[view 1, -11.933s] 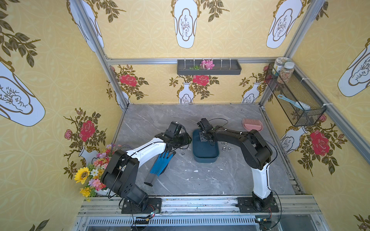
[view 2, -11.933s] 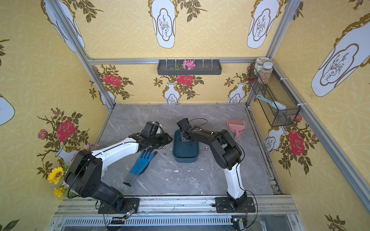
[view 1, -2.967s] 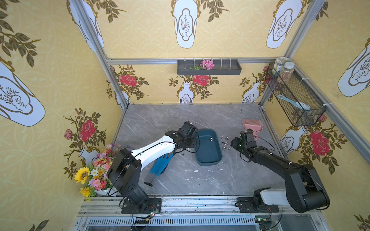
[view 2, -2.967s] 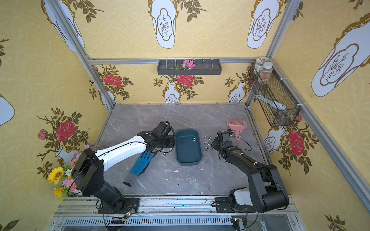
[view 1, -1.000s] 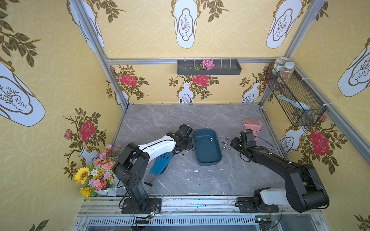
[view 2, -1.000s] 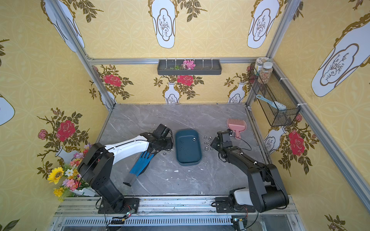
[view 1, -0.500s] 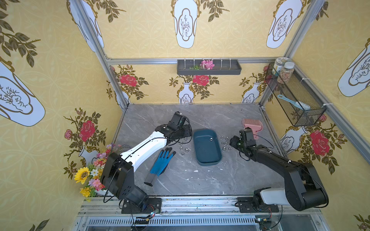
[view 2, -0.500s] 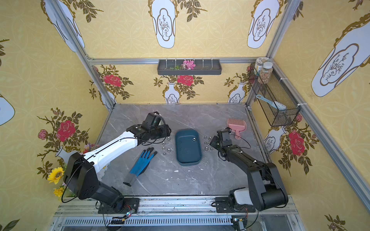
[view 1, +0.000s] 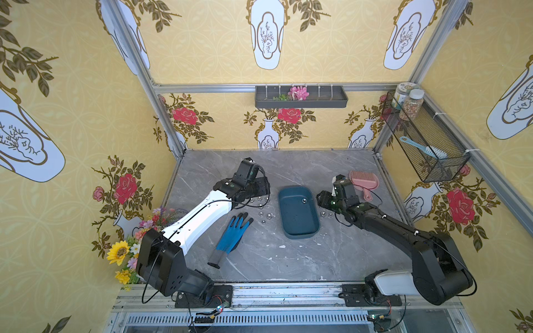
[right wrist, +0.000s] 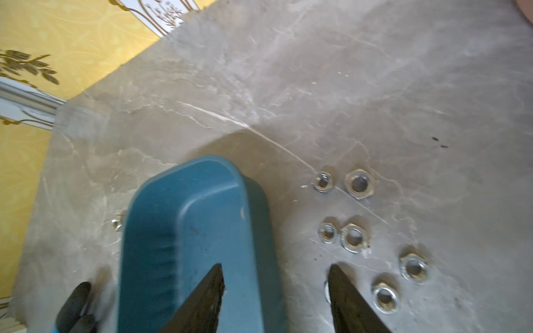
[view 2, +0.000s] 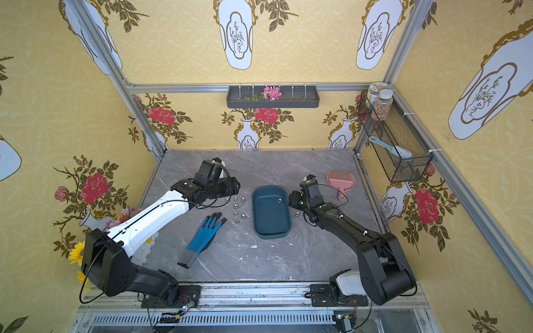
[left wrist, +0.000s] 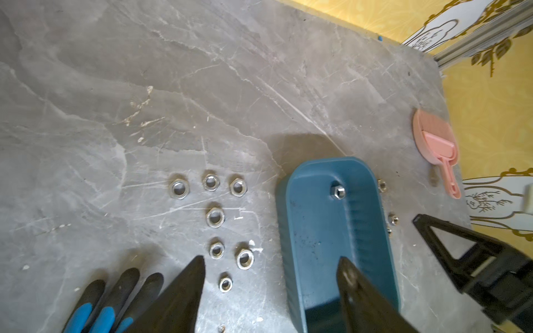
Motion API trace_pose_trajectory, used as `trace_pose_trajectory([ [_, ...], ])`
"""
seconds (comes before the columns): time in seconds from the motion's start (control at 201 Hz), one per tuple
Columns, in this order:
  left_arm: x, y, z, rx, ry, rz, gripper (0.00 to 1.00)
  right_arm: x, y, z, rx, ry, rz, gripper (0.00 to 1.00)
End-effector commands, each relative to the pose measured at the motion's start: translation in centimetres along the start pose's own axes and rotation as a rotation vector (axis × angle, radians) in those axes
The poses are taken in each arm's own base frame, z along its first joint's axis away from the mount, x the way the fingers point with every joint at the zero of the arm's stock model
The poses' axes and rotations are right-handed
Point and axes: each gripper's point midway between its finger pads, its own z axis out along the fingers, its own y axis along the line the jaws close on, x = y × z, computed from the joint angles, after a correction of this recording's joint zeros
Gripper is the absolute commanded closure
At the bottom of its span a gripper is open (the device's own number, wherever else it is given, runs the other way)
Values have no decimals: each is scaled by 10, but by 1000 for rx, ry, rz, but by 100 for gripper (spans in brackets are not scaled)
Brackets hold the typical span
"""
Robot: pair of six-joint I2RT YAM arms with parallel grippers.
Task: Take out the wing nut from the storage box
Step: Move the nut to the storage box.
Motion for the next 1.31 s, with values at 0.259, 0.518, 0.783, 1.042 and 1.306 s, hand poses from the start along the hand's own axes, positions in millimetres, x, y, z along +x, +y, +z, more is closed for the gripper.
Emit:
trace_pose_trajectory([
  [0.259,7,-1,5,26,8,24,26,33,85,15,-137,196,-242,42],
  [0.518,9,1,7,24,14,20,26,50,82,46,-9,248,-324,43],
  [0.783,13,1,11,26,28,14,26,48,56,73,153,230,-355,44],
  [1.042,16,2,16,20,44,12,26,47,46,87,210,227,-347,44],
  [1.306,16,3,17,15,45,13,26,50,38,99,246,239,-337,45],
])
